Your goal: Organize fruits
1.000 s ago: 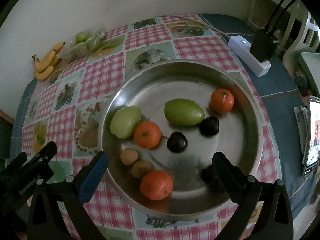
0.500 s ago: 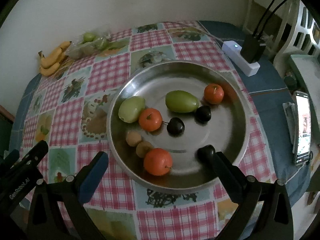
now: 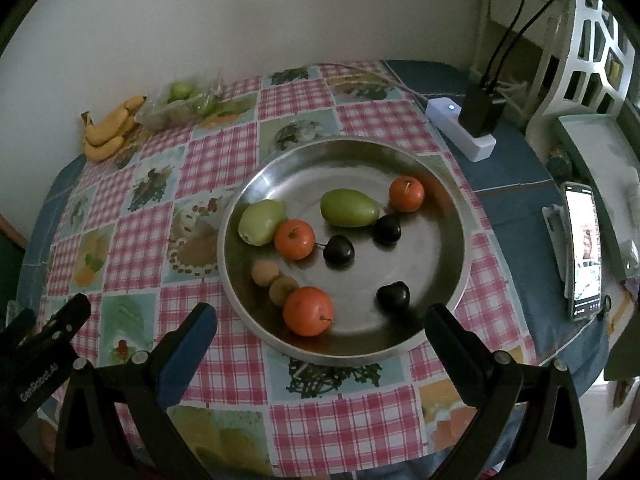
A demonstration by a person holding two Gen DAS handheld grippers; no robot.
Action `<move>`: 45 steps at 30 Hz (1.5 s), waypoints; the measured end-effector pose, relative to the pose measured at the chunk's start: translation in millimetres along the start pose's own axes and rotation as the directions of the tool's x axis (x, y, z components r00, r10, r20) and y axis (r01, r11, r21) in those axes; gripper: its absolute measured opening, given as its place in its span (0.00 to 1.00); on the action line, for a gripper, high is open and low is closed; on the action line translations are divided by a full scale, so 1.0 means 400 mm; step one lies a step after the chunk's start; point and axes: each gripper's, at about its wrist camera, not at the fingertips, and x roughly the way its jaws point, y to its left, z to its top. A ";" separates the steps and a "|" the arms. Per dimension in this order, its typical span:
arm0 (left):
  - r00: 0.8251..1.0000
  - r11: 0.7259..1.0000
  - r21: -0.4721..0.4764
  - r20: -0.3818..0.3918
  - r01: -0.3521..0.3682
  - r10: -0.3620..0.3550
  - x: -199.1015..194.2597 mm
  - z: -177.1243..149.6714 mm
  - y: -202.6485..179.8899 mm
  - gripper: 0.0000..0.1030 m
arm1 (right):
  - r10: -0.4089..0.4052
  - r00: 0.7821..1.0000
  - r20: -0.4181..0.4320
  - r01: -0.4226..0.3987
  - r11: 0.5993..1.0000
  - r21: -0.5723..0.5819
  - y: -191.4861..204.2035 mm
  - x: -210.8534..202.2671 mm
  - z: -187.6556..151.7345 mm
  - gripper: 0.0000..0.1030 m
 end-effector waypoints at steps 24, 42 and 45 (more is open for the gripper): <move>1.000 1.000 -0.009 0.013 -0.001 0.001 -0.017 -0.006 0.014 1.00 | -0.004 1.000 0.012 0.003 1.000 0.006 -0.008 -0.020 -0.005 1.00; 1.000 1.000 -0.009 -0.006 0.002 -0.002 -0.001 -0.006 0.015 1.00 | -0.007 1.000 -0.004 0.006 1.000 -0.008 0.004 -0.007 -0.004 1.00; 1.000 1.000 -0.010 -0.009 0.002 -0.002 0.000 -0.007 0.014 1.00 | -0.006 1.000 -0.007 0.006 1.000 -0.007 0.005 -0.005 -0.004 1.00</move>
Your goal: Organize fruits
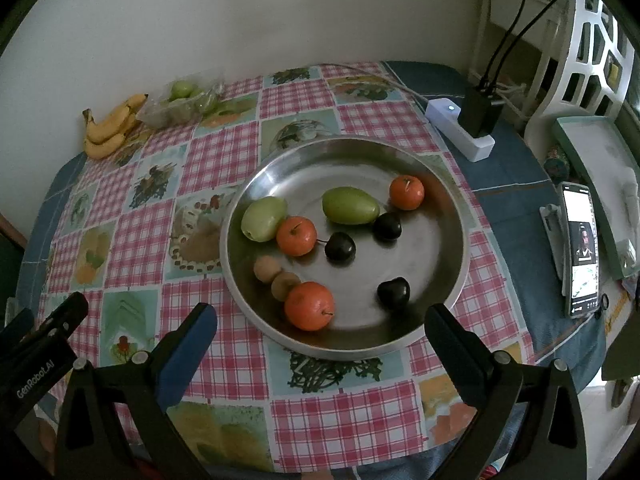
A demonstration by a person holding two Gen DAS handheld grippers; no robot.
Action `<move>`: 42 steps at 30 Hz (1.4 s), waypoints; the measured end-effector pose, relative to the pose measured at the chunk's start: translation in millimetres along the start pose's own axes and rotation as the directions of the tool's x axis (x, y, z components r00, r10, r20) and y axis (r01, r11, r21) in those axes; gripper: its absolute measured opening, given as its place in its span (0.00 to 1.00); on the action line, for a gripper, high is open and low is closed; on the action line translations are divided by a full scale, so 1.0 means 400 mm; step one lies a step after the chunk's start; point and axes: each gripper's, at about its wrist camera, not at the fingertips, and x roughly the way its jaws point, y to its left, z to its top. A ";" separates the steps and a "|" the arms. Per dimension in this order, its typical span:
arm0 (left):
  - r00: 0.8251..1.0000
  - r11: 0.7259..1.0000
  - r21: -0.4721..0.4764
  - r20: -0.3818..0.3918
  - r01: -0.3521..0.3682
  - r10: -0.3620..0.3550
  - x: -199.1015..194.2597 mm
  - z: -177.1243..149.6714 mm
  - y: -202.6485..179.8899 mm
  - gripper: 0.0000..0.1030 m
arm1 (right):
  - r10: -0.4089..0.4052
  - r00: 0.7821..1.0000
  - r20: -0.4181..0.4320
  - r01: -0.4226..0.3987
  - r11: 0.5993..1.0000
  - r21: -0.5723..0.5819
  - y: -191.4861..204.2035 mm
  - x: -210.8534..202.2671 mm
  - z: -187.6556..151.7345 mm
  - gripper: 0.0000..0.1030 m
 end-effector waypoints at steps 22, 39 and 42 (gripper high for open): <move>1.000 1.000 0.000 -0.014 -0.001 0.001 0.008 0.000 0.001 1.00 | -0.001 1.000 -0.006 0.001 1.000 0.001 0.004 0.006 -0.003 1.00; 1.000 1.000 -0.001 -0.022 0.002 -0.002 0.015 -0.002 0.003 1.00 | -0.001 1.000 -0.015 0.000 1.000 -0.016 0.007 0.012 0.000 1.00; 1.000 1.000 -0.001 -0.022 0.002 -0.002 0.015 -0.002 0.002 1.00 | -0.001 1.000 -0.015 0.001 1.000 -0.016 0.007 0.012 -0.002 1.00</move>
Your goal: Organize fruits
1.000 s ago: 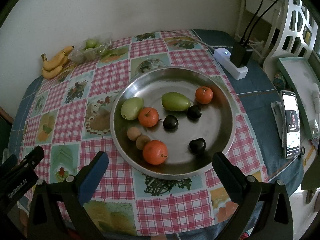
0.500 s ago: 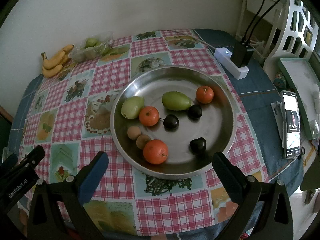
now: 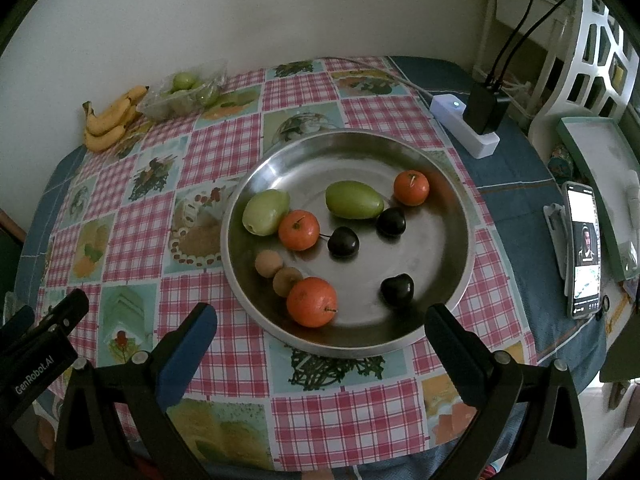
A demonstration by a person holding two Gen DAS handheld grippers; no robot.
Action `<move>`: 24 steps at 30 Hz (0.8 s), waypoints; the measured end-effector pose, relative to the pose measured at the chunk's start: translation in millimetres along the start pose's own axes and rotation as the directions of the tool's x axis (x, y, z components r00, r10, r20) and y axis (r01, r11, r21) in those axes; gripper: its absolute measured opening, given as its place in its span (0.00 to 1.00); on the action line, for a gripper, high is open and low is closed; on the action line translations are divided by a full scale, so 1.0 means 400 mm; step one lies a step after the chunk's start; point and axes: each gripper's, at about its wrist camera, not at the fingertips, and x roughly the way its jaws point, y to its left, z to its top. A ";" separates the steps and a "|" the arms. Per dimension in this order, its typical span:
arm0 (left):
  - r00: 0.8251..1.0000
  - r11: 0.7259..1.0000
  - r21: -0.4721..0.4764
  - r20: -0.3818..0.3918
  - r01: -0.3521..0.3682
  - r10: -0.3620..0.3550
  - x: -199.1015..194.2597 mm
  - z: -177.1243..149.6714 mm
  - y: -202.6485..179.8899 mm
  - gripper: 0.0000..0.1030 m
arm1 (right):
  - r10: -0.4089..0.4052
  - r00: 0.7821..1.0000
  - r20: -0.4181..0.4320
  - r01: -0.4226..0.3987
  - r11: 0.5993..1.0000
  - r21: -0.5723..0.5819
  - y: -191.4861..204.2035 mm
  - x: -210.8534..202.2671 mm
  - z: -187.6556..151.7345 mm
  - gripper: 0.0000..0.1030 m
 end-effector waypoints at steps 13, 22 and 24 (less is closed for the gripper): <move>1.000 1.000 -0.001 -0.004 -0.002 0.002 0.003 0.000 0.001 1.00 | -0.001 1.000 -0.001 0.001 1.000 0.001 0.002 0.001 0.001 1.00; 1.000 1.000 -0.002 -0.014 -0.002 0.002 0.010 0.000 0.005 1.00 | -0.001 1.000 -0.003 0.001 1.000 -0.001 0.002 0.003 0.001 1.00; 1.000 1.000 -0.001 -0.014 -0.002 0.002 0.010 0.000 0.004 1.00 | 0.000 1.000 -0.006 0.000 1.000 -0.004 0.001 0.005 -0.001 1.00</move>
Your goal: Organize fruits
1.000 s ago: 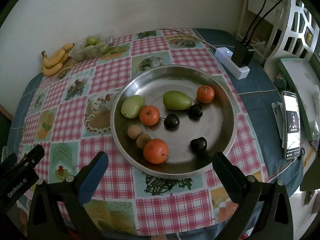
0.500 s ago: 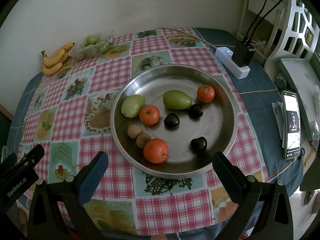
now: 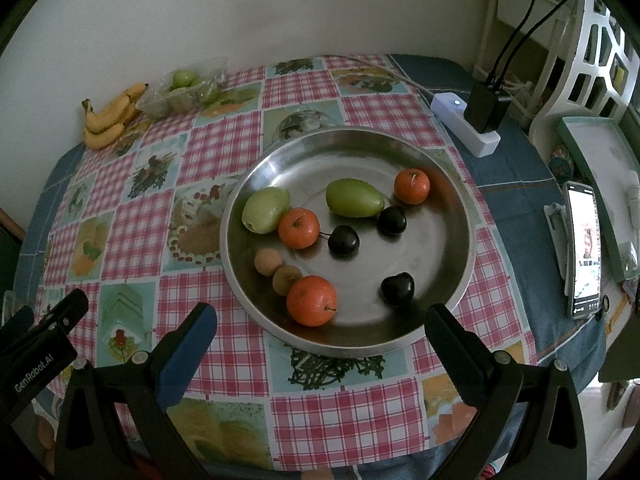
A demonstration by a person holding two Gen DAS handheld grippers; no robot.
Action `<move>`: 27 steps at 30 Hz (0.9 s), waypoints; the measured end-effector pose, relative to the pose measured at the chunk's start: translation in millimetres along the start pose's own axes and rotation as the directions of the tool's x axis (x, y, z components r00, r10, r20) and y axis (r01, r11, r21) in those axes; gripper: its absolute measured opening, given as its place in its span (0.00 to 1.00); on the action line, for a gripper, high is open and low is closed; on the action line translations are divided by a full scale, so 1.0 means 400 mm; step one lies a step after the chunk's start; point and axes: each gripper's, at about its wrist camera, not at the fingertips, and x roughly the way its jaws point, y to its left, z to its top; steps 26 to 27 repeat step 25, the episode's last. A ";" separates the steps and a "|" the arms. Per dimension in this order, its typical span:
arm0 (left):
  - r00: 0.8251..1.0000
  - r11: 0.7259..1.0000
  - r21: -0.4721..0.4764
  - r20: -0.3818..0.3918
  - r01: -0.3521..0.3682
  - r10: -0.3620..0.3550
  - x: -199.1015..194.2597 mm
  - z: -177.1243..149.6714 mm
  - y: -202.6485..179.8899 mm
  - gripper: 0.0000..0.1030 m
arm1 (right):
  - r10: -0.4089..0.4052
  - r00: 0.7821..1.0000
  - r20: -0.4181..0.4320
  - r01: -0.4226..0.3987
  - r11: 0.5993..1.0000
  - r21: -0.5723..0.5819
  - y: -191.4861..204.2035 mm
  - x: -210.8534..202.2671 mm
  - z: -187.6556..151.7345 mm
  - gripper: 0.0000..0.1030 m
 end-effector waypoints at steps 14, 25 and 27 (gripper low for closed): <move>1.000 1.000 0.007 -0.012 0.004 -0.004 0.003 -0.001 -0.004 1.00 | 0.001 1.000 -0.006 -0.001 1.000 -0.009 -0.001 0.005 0.003 1.00; 1.000 0.999 0.018 0.002 0.026 -0.026 -0.005 0.002 -0.008 1.00 | 0.001 1.000 -0.007 -0.001 1.000 -0.008 0.000 0.005 0.005 1.00; 1.000 0.999 0.018 0.002 0.026 -0.026 -0.005 0.002 -0.008 1.00 | 0.001 1.000 -0.007 -0.001 1.000 -0.008 0.000 0.005 0.005 1.00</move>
